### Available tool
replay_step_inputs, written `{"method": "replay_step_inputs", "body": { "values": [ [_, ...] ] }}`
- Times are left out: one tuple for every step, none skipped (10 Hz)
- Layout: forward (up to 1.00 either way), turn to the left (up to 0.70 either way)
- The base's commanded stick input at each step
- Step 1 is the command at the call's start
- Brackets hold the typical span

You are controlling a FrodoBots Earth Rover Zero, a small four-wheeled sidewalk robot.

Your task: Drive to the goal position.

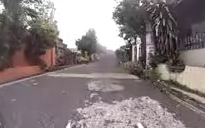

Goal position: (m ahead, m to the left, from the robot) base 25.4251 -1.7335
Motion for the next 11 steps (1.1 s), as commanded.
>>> {"method": "replay_step_inputs", "body": {
  "values": [
    [0.7,0.0],
    [0.7,0.0],
    [0.7,0.0],
    [0.7,0.0],
    [0.7,0.0],
    [0.7,0.0],
    [0.7,0.0],
    [0.7,0.0],
    [0.7,0.0],
    [0.7,0.0],
    [0.7,0.0]
  ]
}}
